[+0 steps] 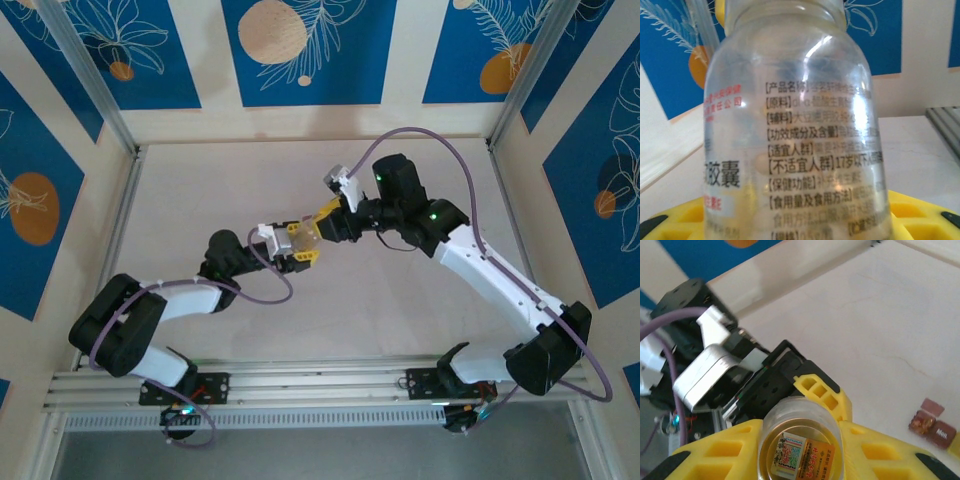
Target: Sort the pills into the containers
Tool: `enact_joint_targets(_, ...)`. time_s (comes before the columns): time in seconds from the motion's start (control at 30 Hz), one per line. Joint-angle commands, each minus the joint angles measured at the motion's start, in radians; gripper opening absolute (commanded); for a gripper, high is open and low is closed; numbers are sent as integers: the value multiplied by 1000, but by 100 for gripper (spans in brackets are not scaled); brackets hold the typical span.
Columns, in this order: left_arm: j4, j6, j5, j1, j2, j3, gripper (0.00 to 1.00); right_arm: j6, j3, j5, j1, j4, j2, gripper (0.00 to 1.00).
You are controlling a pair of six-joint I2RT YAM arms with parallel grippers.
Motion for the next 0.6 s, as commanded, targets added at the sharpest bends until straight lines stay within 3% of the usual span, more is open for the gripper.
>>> enact_joint_targets(0.0,190,37,-33,-10,-27,36,0,372,-41,218,50,-49,58,16)
enact_joint_targets(0.07,190,39,-33,-10,-17,34,0,472,-29,244,57,-32,65,15)
enact_joint_targets(0.23,193,53,-50,-10,-5,15,0,670,-20,337,103,28,51,26)
enact_joint_targets(0.37,187,56,-50,-11,-4,7,0,728,25,432,143,12,55,32)
enact_joint_targets(0.57,222,38,-43,-10,-4,-7,0,712,66,506,148,-15,70,52)
